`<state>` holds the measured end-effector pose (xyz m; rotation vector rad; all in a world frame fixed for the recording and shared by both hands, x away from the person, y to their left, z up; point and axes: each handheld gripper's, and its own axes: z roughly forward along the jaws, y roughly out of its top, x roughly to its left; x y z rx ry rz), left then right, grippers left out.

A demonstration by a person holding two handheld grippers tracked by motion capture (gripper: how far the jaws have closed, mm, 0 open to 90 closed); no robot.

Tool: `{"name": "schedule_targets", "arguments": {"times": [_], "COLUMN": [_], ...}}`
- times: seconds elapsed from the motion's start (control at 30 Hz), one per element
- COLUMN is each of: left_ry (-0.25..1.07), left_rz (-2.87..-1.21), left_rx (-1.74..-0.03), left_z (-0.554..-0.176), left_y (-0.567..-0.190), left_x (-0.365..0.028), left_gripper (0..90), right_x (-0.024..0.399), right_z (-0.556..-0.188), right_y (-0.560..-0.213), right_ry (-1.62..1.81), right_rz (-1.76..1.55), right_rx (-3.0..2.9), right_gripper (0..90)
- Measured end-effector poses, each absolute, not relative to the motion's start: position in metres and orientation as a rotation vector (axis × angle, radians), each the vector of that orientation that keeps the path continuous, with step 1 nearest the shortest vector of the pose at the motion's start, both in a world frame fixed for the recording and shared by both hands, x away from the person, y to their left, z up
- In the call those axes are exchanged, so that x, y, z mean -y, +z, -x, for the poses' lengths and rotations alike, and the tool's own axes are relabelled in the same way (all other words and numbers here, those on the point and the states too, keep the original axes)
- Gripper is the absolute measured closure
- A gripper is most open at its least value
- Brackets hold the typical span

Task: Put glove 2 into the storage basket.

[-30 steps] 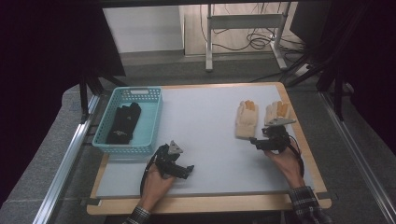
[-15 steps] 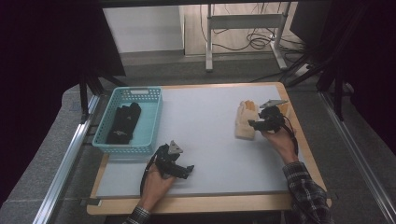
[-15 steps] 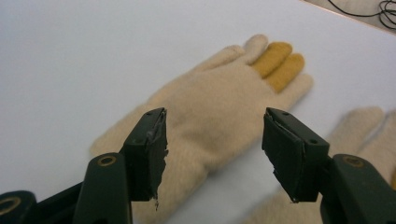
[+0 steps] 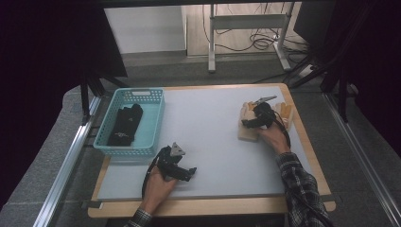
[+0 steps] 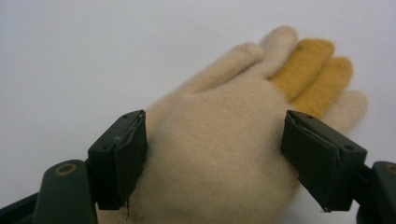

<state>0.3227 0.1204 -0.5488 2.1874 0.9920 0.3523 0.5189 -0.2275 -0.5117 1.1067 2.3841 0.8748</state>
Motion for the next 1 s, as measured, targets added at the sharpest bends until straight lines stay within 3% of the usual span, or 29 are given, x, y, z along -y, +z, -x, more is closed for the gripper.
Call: {"name": "schedule_targets", "arguments": {"times": [0.1, 0.13, 0.17, 0.23, 0.4, 0.7, 1.0], "left_ry": [0.352, 0.352, 0.352, 0.352, 0.352, 0.352, 0.355], "left_rz": [-2.187, -2.187, -2.187, -2.188, -2.188, -2.188, -2.190], "left_rx": [-0.992, -0.992, -0.992, -0.992, -0.992, -0.992, -0.990], "left_z": [-0.323, -0.323, -0.323, -0.323, -0.323, -0.323, -0.323], "left_y": [-0.549, -0.549, -0.549, -0.549, -0.549, -0.549, -0.549], "left_x": [-0.120, -0.120, -0.120, -0.120, -0.120, -0.120, -0.120], "left_gripper": [0.0, 0.0, 0.0, 0.0, 0.0, 0.0, 0.0], "right_x": [0.224, 0.225, 0.225, 0.229, 0.227, 0.218, 0.182], "right_z": [-0.520, -0.521, -0.521, -0.520, -0.515, -0.493, -0.427], "right_y": [-0.517, -0.518, -0.518, -0.517, -0.513, -0.490, -0.458], "right_ry": [0.823, 0.863, 0.863, 0.887, 0.841, 0.888, 1.038], "right_rz": [-1.067, -1.088, -1.088, -1.140, -1.156, -1.079, -0.959], "right_rx": [-2.380, -2.383, -2.383, -2.376, -2.359, -2.341, -2.395], "right_gripper": [22.9, 29.9, 29.9, 45.5, 57.9, 61.4, 60.6]}}
